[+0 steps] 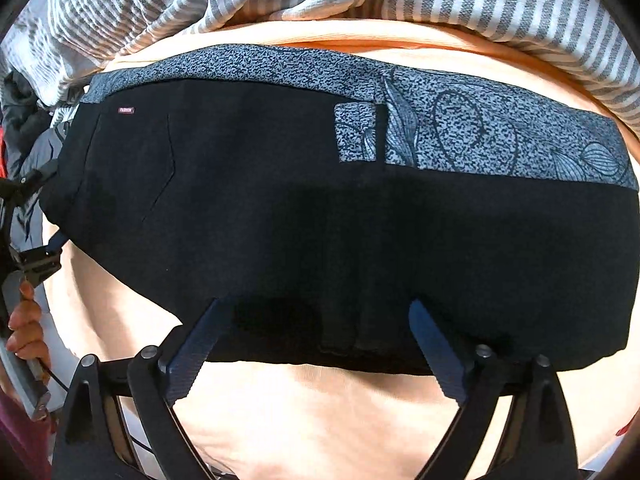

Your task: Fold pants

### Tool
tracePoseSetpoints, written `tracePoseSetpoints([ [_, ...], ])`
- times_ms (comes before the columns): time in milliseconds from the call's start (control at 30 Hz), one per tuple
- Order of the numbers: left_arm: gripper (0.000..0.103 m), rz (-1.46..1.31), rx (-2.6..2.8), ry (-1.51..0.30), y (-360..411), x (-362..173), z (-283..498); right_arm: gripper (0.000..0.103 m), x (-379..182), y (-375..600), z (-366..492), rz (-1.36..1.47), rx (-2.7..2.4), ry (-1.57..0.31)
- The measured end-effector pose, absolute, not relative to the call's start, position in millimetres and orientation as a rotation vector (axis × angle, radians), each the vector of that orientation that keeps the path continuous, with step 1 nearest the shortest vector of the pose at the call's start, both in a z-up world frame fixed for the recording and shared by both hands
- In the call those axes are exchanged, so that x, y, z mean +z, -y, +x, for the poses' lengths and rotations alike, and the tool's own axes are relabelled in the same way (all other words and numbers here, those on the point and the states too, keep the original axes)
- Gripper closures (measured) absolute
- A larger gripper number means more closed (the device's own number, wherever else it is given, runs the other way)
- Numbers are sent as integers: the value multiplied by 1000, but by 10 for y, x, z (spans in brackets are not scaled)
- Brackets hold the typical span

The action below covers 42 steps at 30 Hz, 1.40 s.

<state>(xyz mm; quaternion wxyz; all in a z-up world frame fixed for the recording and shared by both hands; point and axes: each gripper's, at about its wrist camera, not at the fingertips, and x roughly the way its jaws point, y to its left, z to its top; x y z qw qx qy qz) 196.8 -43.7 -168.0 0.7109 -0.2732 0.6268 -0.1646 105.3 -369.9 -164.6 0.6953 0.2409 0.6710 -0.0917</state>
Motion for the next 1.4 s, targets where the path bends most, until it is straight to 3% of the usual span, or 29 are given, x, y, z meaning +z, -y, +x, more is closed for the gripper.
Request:
tracePoseSetpoints([
  [200, 15, -504, -287, -1389, 625, -1676, 2003, 6, -1694, 3614, 1129, 526, -193, -1495],
  [267, 56, -384, -227, -1379, 695, -1629, 1990, 6, -1686, 3574, 1153, 513, -184, -1500],
  [367, 73, -336, -222, -1353, 688, -1545, 1961, 10, -1624, 3548, 1222, 490, -168, -1520],
  [500, 77, -135, -267, -1269, 908, -1297, 1851, 24, -1331, 3624, 1393, 519, -126, -1492],
  [933, 78, 210, -371, -1075, 1405, -905, 1605, 20, -566, 2987, 3366, 534, 247, -1570],
  [1133, 78, 275, -396, -1032, 1525, -856, 1540, 15, -620, 2283, 4002, 348, 361, -1686],
  [1333, 78, 293, -404, -1020, 1559, -846, 1523, 12, -1016, 1814, 4188, 177, 392, -1841],
  [1367, 78, 289, -405, -1021, 1556, -843, 1527, 16, -1089, 1765, 4191, 148, 395, -1867],
  [1400, 78, 285, -406, -1026, 1553, -844, 1531, 43, -1147, 1752, 4177, 136, 398, -1881],
])
